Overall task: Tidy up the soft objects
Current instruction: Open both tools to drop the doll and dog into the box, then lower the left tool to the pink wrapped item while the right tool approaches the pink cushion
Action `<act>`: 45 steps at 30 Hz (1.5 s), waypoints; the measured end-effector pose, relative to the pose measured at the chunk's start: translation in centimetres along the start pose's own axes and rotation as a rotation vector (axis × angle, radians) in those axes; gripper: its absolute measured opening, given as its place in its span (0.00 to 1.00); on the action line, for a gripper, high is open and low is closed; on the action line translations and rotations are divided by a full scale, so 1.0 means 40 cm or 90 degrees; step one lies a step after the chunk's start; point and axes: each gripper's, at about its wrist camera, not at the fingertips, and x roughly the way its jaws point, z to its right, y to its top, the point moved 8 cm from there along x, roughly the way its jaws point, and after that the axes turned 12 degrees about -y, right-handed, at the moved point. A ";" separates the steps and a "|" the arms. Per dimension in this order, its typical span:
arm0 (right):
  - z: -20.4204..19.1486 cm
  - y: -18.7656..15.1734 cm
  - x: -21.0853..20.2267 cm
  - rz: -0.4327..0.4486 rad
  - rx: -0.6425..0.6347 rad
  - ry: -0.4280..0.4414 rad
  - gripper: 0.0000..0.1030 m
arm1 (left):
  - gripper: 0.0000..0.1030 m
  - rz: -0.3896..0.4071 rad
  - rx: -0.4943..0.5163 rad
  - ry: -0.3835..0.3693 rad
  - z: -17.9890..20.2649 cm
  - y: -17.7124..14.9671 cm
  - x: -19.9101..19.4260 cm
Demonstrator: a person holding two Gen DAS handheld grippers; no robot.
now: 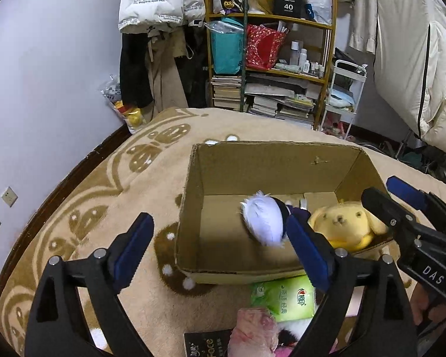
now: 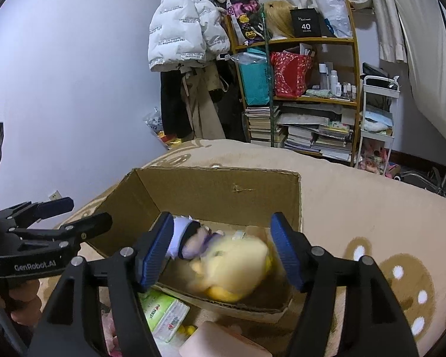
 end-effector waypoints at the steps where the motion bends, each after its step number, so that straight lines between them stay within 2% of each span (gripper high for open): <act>1: 0.000 0.002 -0.003 0.004 0.001 -0.001 0.81 | 0.89 -0.001 0.001 0.004 -0.001 -0.001 -0.007; 5: -0.005 0.009 -0.025 0.012 -0.004 -0.009 0.90 | 0.94 -0.007 -0.001 0.015 -0.005 -0.008 -0.032; 9: -0.013 0.016 -0.054 0.025 -0.009 -0.016 1.00 | 0.95 -0.007 0.001 0.030 -0.012 -0.018 -0.071; 18: -0.031 0.010 -0.136 0.033 -0.016 -0.018 1.00 | 0.96 -0.008 -0.015 0.044 -0.024 -0.047 -0.171; 28: -0.021 -0.011 -0.246 0.040 -0.003 -0.022 1.00 | 0.96 0.002 -0.003 0.049 0.002 -0.081 -0.279; 36: -0.025 -0.019 -0.302 0.042 0.002 -0.030 1.00 | 0.96 -0.003 -0.003 0.043 0.017 -0.115 -0.327; 45: -0.043 -0.064 -0.314 0.018 -0.008 -0.029 1.00 | 0.96 -0.011 -0.018 0.049 0.007 -0.142 -0.346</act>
